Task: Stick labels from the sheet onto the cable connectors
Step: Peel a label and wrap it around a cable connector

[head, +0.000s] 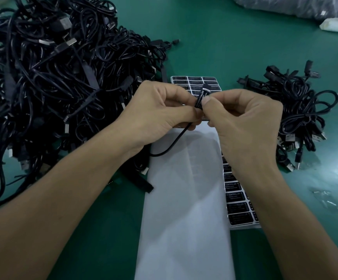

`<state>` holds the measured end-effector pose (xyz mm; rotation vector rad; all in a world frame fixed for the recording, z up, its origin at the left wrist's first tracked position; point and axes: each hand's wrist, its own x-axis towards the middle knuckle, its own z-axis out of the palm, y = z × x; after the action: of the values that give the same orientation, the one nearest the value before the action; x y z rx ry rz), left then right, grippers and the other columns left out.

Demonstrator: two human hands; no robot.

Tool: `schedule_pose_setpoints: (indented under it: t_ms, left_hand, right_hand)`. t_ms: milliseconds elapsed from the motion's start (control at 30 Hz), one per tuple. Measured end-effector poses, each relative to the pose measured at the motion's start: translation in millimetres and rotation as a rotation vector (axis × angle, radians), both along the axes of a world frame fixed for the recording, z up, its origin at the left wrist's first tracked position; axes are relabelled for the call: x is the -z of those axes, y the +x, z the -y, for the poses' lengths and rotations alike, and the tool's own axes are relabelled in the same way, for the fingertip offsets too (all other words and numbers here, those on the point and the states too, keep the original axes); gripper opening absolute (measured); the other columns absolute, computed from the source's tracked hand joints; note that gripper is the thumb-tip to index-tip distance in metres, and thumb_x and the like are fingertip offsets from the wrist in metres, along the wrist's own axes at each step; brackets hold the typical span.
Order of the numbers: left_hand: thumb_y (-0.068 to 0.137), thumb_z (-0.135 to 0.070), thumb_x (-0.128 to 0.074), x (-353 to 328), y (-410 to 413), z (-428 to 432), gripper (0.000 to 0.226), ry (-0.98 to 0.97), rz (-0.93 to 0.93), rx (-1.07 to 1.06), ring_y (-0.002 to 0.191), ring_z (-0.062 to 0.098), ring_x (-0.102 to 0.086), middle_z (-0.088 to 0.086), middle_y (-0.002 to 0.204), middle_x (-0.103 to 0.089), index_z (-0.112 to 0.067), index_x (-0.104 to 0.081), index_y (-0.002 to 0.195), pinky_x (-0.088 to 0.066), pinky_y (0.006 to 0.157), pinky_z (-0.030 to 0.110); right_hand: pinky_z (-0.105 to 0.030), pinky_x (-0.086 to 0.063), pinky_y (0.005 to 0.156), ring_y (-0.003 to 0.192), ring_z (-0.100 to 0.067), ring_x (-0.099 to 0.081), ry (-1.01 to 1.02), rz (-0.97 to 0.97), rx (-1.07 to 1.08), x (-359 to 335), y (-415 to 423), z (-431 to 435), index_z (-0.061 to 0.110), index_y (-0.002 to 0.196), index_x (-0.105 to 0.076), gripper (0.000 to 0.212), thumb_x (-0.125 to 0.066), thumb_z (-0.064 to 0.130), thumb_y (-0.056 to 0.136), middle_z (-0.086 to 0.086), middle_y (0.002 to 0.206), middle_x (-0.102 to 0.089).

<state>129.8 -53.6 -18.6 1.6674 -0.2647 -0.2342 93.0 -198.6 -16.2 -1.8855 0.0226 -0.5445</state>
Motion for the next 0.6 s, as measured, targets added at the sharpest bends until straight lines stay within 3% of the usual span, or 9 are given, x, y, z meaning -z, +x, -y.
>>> schedule_pose_setpoints:
  t_ms: [600]
  left_hand:
    - [0.082, 0.001, -0.076, 1.4, 0.5, -0.2, 0.004, -0.002, 0.006, 0.003, 0.064, 0.014, -0.071, 0.008, 0.07, -0.075, -0.002, -0.075, 0.084, -0.057, 0.067, 0.018]
  right_hand:
    - [-0.009, -0.048, 0.057, 0.055, 0.002, -0.066, -0.049, 0.003, 0.045, -1.4, -2.5, -3.0, 0.031, 0.068, -0.071, 0.021, -0.073, 0.016, 0.082, 0.02, 0.06, -0.069]
